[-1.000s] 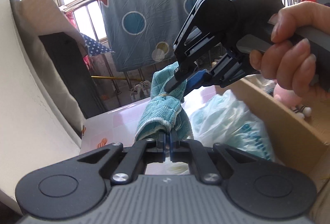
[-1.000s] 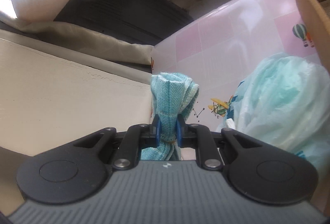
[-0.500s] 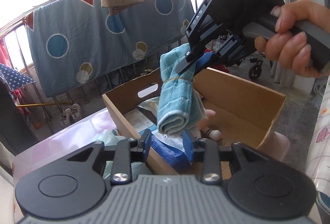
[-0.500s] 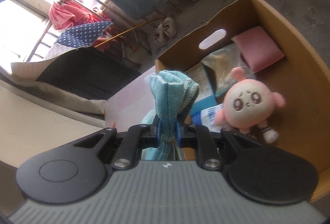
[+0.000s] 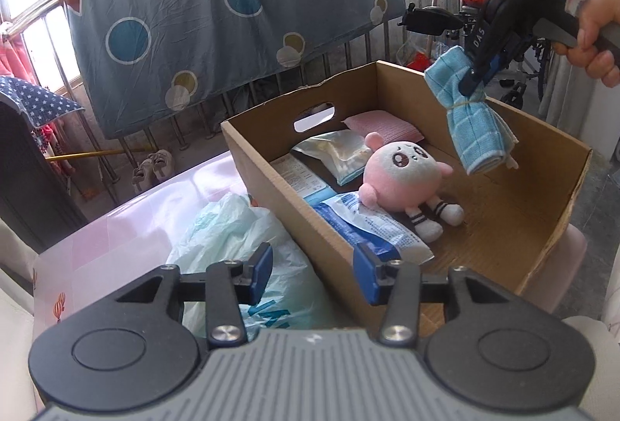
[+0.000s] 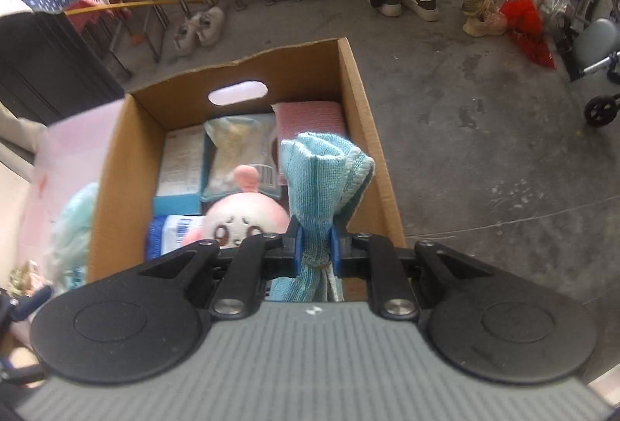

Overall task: Organize soft objects
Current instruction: 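Lift the teal towel with the right tool and drop it into the box, then withdraw the right tool from the box and reach toward the yogurt cup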

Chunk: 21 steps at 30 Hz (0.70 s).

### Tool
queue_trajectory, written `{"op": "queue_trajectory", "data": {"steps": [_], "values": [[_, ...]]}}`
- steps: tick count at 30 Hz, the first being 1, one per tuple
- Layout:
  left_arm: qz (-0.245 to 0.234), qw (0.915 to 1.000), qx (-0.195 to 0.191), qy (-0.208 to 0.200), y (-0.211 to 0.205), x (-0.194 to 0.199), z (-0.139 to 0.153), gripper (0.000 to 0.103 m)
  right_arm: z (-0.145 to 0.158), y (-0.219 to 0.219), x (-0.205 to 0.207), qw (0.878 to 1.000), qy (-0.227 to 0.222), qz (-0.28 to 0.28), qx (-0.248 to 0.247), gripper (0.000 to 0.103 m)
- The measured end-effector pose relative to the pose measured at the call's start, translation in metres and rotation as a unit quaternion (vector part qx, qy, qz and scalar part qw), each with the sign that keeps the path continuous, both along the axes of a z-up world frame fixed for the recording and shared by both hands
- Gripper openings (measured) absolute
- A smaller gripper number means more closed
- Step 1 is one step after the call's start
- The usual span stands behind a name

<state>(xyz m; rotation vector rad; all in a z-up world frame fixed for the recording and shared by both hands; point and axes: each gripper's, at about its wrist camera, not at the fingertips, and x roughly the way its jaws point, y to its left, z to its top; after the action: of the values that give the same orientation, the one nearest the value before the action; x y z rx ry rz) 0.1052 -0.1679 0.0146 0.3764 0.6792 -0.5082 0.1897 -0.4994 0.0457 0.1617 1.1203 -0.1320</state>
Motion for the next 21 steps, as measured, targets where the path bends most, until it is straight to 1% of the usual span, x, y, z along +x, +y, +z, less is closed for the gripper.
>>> {"op": "queue_trajectory", "data": {"steps": [2,3,5,8,11,14,16,20,21], "values": [[0.007,1.0000,0.005,0.004,0.005,0.003,-0.002,0.048,-0.018,0.009,0.014,1.000,0.020,0.008,-0.020,0.017],[0.010,0.9999,0.008,0.004,0.007,0.003,-0.003,0.049,-0.026,0.014,0.019,0.999,0.029,0.008,-0.022,0.020],[0.011,0.9999,0.012,0.005,0.010,0.002,-0.004,0.050,-0.034,0.019,0.022,0.999,0.032,0.013,-0.019,0.022],[0.013,0.9998,0.013,0.004,0.013,0.000,-0.004,0.053,-0.031,0.025,0.020,1.000,0.018,0.009,-0.015,0.028],[0.015,0.9998,0.011,0.002,0.018,-0.006,-0.002,0.056,-0.014,0.022,0.003,1.000,-0.014,-0.009,0.015,0.030],[0.020,0.9997,0.013,-0.002,0.026,-0.013,0.001,0.064,0.011,0.017,-0.024,0.995,-0.060,-0.027,0.075,0.030],[0.026,0.9995,0.019,-0.003,0.033,-0.018,0.002,0.068,0.025,0.016,-0.041,0.987,-0.093,-0.033,0.129,0.032],[0.049,0.9985,0.026,0.003,0.055,-0.028,0.003,0.076,0.044,0.017,-0.075,0.958,-0.148,-0.046,0.243,0.037],[0.053,0.9982,0.026,0.005,0.060,-0.030,0.003,0.077,0.046,0.020,-0.083,0.950,-0.158,-0.047,0.265,0.040]]}}
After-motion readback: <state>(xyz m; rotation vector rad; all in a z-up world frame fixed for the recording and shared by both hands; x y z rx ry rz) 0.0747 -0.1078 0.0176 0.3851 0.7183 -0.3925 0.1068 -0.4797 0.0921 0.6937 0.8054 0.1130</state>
